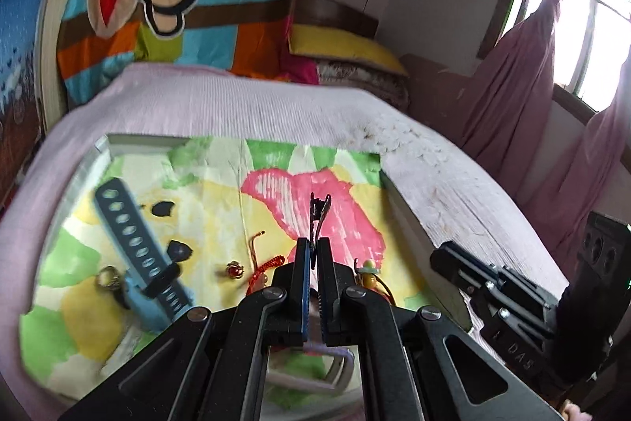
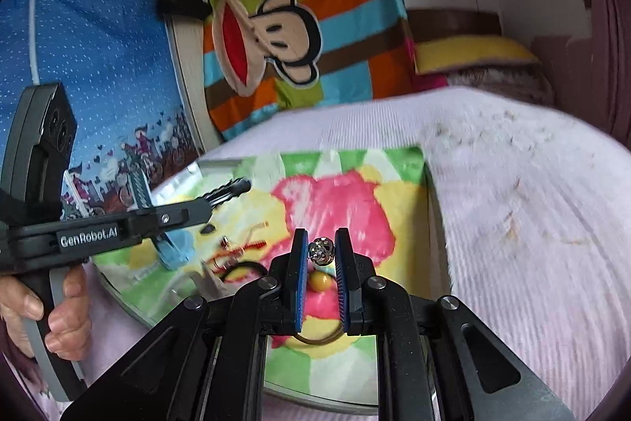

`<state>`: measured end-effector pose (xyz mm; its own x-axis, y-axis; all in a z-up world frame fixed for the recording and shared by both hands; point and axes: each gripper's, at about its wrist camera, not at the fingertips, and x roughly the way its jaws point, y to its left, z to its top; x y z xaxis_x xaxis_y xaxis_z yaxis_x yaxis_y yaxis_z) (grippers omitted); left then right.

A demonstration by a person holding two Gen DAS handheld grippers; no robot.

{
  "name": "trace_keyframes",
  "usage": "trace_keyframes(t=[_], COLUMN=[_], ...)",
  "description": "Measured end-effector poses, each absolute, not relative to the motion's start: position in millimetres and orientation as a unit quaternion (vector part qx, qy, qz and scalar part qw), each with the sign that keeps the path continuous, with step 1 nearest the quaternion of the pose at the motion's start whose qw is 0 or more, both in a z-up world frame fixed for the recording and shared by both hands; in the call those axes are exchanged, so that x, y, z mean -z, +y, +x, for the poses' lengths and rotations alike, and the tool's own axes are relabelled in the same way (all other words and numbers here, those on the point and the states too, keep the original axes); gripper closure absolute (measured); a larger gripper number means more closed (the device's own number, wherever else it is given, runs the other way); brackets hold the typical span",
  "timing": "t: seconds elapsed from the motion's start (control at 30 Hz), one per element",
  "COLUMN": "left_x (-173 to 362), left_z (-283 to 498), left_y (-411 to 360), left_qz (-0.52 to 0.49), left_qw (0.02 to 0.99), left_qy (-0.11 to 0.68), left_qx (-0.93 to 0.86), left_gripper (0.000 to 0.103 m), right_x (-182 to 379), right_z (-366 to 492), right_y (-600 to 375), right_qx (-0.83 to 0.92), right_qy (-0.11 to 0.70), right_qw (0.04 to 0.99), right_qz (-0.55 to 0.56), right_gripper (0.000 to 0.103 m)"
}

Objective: Organize jewelry
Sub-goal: 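Carry the hair pin and earring over the silver tray with both tools, then open both tools to drop the hair pin and earring into the tray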

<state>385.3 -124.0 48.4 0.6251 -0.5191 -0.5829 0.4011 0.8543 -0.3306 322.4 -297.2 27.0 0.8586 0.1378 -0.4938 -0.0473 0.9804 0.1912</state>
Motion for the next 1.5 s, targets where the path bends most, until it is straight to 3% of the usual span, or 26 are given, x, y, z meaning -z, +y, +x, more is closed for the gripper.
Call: trace_keyframes(t=[0.37,1.03,1.27,1.33,1.4,1.5], left_x=[-22,-13,-15,-18,-21,-28], left_z=[397,408,402,399,394,386], left_y=[-153,-165,-155,-149,-143,-136], left_qz=[-0.023,0.0,-0.01,-0.02,-0.026,-0.033], left_qw=[0.881,0.864,0.872,0.877,0.882,0.891], left_qy=[0.405,0.446,0.432,0.422,0.411,0.393], left_qx=[0.246,0.235,0.229,0.229,0.229,0.226], left_gripper=[0.099,0.098,0.084,0.081,0.075,0.061], right_x=[22,28,27,25,22,16], right_z=[339,345,342,339,335,329], right_y=[-295,-288,-288,-288,-287,-284], right_qx=[-0.057,-0.062,-0.062,-0.06,-0.058,-0.051], right_qy=[0.32,0.343,0.337,0.332,0.323,0.31], right_qw=[0.939,0.933,0.935,0.937,0.94,0.946], right_qz=[0.111,0.091,0.094,0.094,0.09,0.08], right_gripper=[0.091,0.091,0.09,0.083,0.069,0.067])
